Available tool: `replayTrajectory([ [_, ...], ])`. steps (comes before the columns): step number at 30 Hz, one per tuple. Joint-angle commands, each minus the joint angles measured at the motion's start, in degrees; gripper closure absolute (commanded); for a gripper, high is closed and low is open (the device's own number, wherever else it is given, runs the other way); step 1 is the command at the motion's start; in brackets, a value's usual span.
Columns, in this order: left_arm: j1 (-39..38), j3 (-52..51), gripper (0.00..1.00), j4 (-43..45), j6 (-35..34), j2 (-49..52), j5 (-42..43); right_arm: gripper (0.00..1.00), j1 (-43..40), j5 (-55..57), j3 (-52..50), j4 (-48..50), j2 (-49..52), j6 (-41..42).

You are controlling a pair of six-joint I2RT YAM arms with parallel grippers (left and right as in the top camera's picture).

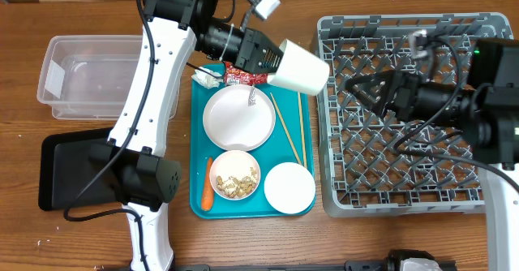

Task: Sort waste into correct bins and load items into the dishwasher
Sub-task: 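Lift the cup with the left gripper and pass it to the right gripper, then carry the cup with the right gripper and set it in the rack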

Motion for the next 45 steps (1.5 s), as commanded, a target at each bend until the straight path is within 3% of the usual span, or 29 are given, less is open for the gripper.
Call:
replayTrajectory([
  [1, -0.4, 1.4, 0.96, 0.3, 3.6, -0.4, 11.3, 0.14, 3.9, -6.3, 1.6, 1.8, -0.8, -1.2],
  [6, -1.6, 1.4, 0.96, 0.2, 3.6, -0.4, 11.3, 0.19, 9.1, 0.1, 1.6, 5.1, -0.7, 0.9],
  [24, -2.2, 1.4, 0.96, 0.2, 3.6, -0.4, 8.3, 0.24, 12.4, -0.3, 1.6, 15.5, -0.7, 0.3],
  [27, -2.6, 1.4, 0.96, 0.2, 3.6, -0.4, 8.3, 0.23, 12.4, -0.3, 1.6, 17.4, -0.7, 0.7],
  [29, -3.0, 1.4, 0.96, 0.2, 3.6, -0.4, 8.3, 0.13, 12.4, 0.0, 1.6, 18.0, -0.7, 0.7],
  [35, -3.3, 1.4, 0.96, 0.2, 3.6, -0.4, 8.3, 0.12, 12.4, 1.3, 1.6, 19.1, -0.7, 0.7],
  [39, -3.3, 1.4, 0.96, 0.1, 3.6, -0.4, 8.3, 0.18, 12.4, 1.3, 1.6, 19.6, -0.7, 0.7],
  [42, -3.2, 1.4, 0.96, 0.1, 3.6, -0.4, 8.3, 0.32, 12.4, 0.7, 1.6, 20.5, -0.7, 2.4],
  [45, -3.2, 1.4, 0.96, 0.1, 3.6, -0.4, 8.3, 0.36, 12.4, -1.8, 1.6, 20.5, -0.7, 2.4],
])
